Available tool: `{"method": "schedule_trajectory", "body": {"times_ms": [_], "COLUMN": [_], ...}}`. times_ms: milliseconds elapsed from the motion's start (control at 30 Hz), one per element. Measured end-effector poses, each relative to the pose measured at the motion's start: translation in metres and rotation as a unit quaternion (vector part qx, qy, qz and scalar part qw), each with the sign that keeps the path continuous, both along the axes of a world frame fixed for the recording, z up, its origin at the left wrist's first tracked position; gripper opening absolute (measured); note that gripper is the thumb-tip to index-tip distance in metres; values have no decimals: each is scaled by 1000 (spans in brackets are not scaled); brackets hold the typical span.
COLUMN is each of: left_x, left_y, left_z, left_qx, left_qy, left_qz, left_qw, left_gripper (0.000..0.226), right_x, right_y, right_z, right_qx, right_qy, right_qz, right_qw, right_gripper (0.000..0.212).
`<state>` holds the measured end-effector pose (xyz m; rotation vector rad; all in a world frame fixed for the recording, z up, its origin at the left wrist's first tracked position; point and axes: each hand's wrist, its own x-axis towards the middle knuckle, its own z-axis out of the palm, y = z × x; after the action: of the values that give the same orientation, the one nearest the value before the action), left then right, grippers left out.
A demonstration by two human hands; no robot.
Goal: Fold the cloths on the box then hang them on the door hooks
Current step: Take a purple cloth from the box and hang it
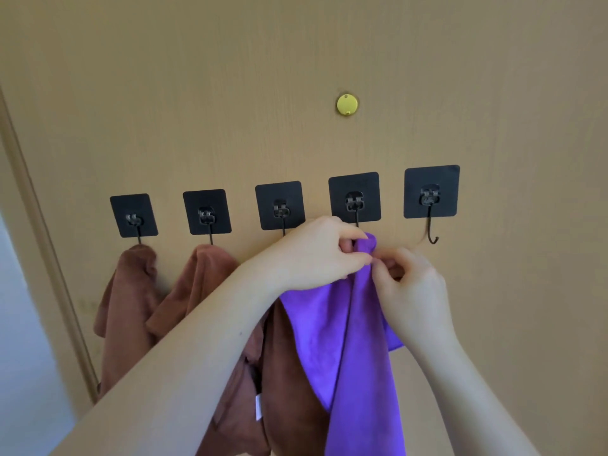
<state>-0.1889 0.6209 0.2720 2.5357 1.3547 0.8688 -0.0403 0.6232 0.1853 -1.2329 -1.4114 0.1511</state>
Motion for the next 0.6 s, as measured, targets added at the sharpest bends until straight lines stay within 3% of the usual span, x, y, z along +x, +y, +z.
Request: {"method": "schedule_trajectory", "body": {"times_ms": [167,267,367,467,600], "left_x": [2,4,6,8,9], "left_y": [4,6,7,9,12], "left_z": [-3,-7,-10,-11,-10], "left_qx": [-34,-16,3,18,15], "left_qy": [-52,-66,-69,-65,-69], "left_qz": [-4,11,22,31,39], "left_qw": [998,998,997,997,997], "left_gripper": [20,16,13,9,11], "right_x": [6,14,23,31,30], "right_y": [-3,-2,-9,-20,-17], "right_z": [4,3,8,19,25], "right_qx": [-103,-65,-23,-115,-254], "right_qy": [121,49,105,171,86], "right_qz": [158,119,106,274,395], "right_qw": [975,990,989,939,879], "right_gripper": [31,27,26,28,24]}}
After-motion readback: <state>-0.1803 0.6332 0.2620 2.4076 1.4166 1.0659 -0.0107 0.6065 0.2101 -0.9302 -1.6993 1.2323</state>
